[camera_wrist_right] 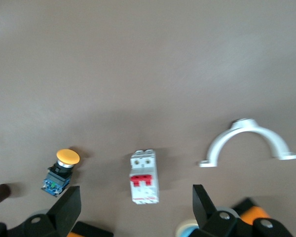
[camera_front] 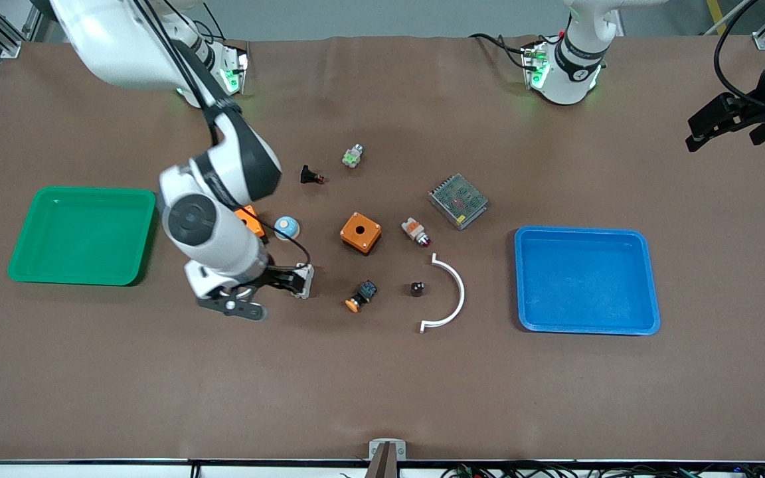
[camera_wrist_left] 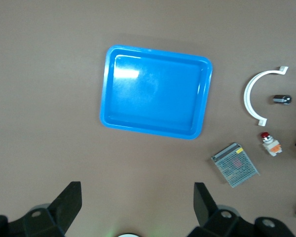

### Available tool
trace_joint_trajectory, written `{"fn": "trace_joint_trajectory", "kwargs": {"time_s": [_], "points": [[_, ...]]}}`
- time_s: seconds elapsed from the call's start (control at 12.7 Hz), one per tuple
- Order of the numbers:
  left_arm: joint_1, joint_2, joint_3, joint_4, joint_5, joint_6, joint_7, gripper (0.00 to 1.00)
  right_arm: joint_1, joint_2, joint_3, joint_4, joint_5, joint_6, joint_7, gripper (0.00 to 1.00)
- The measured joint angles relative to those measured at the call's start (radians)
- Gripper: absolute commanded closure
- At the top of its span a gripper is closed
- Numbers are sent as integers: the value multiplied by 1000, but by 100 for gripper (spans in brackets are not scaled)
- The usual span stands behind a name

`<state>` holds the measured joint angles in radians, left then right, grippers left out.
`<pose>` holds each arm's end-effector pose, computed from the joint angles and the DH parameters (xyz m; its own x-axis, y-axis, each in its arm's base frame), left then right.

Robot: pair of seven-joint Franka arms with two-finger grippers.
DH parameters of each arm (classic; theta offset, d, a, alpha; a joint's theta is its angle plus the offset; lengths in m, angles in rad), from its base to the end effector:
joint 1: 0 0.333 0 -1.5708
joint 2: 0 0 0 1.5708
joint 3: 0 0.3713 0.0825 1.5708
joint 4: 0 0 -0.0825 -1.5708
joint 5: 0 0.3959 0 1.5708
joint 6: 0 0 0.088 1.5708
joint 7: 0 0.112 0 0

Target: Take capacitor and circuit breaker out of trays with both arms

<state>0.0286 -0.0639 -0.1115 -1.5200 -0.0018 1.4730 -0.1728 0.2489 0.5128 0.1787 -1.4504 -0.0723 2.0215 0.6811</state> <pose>0.5304 -0.0470 0.7254 0.9958 0.0897 0.0172 0.0898 -0.9960 -0.0024 0.6903 0.2809 0.4387 0.9680 -0.2479 0.0389 -0.2455 -0.9677 -0.0577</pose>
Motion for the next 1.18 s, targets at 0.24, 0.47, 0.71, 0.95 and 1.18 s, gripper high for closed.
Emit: {"fn": "trace_joint_trajectory", "kwargs": {"time_s": [0.24,0.47,0.71,0.95,1.18], "points": [[-2,8,0,-7,-4,12,0,0,-103,-148,-74,8,-21,-100,-200,0],[-2,11,0,-8,-4,16,0,0,-128,-233,-218,9,-20,-186,-472,0],[-3,15,-1,-11,-4,17,0,0,-141,-330,-261,15,-20,-329,-627,0],[-6,20,-2,-16,-4,17,0,0,-152,-409,-262,25,48,-489,-636,0],[-6,21,-3,-17,-4,17,1,0,-167,-466,-263,-5,70,-514,-646,0]]}}
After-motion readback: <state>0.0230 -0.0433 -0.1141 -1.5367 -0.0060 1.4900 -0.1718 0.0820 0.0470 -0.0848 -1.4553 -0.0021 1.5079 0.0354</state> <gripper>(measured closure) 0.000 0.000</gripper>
